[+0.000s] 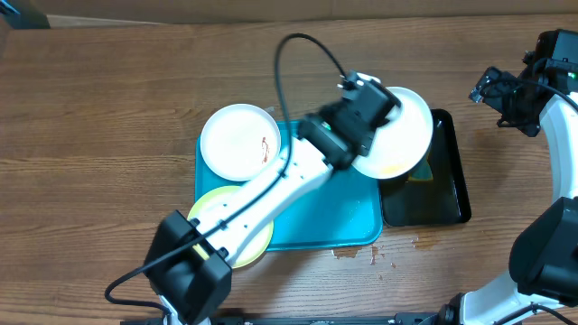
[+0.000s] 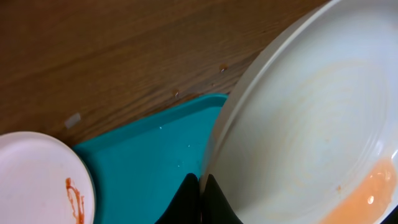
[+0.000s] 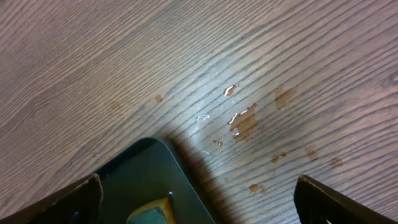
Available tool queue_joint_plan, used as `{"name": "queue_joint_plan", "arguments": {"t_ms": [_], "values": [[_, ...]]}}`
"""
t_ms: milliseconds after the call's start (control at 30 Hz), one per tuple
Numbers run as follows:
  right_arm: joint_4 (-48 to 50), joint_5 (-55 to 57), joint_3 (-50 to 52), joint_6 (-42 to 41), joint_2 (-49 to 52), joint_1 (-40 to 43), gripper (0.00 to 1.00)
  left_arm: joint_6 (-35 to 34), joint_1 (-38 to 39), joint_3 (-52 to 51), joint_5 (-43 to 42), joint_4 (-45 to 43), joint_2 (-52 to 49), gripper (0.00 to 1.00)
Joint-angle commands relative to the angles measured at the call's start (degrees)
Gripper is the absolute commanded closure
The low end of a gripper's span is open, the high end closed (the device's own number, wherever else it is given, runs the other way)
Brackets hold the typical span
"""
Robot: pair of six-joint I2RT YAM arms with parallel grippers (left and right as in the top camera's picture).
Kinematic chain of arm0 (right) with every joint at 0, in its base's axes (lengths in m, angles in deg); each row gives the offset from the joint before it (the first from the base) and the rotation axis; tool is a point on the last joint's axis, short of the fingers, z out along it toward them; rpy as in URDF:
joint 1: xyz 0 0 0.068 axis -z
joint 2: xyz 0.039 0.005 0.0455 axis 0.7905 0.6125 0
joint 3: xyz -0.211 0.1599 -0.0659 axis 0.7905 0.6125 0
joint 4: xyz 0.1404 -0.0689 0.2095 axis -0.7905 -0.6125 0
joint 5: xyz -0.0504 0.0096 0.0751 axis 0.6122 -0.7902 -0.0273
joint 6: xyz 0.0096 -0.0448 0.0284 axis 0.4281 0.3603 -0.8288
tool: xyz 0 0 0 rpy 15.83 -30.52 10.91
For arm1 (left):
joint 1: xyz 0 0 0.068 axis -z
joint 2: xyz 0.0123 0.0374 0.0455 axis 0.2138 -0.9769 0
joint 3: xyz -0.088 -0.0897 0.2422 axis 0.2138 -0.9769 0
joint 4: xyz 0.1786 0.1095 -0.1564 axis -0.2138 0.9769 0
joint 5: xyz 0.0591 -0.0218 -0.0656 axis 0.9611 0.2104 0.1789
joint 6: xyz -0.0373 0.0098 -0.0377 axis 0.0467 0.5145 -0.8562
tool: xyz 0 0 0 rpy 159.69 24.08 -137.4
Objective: Clean dirty plates on tray and stack at the side
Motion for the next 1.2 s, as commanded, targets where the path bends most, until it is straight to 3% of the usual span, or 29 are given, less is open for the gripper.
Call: {"name": "queue_joint_plan", "arguments": {"t_ms": [0,400,667,933,1167], "values": [[0.35,0.0,-0.63,-0.26,-0.66,0.11,0.0,3.78,4.35,1.51,13.22,-1.38,-0.59,0.96],[0.33,0.0,-0.63,-0.26,-0.66,0.11,0.0,16.35,15.72,1.51,35.15,-9.11,-0.59,0.96],[0.35,0.0,-0.63,-0.26,-0.66,0.11,0.0,24.0,18.38,1.51,43.52,-14.45,-0.59,0.96],[0.35,0.0,-0.63,-0.26,-0.66,0.11,0.0,24.28,18.45,1.51,47.06,-15.5,-0.59,0.96],[0.35,0.0,-0.63,-0.26,-0.66,0.11,0.0,18.88,18.34,1.51,46.58,-15.65,-0.59,0.96]]}}
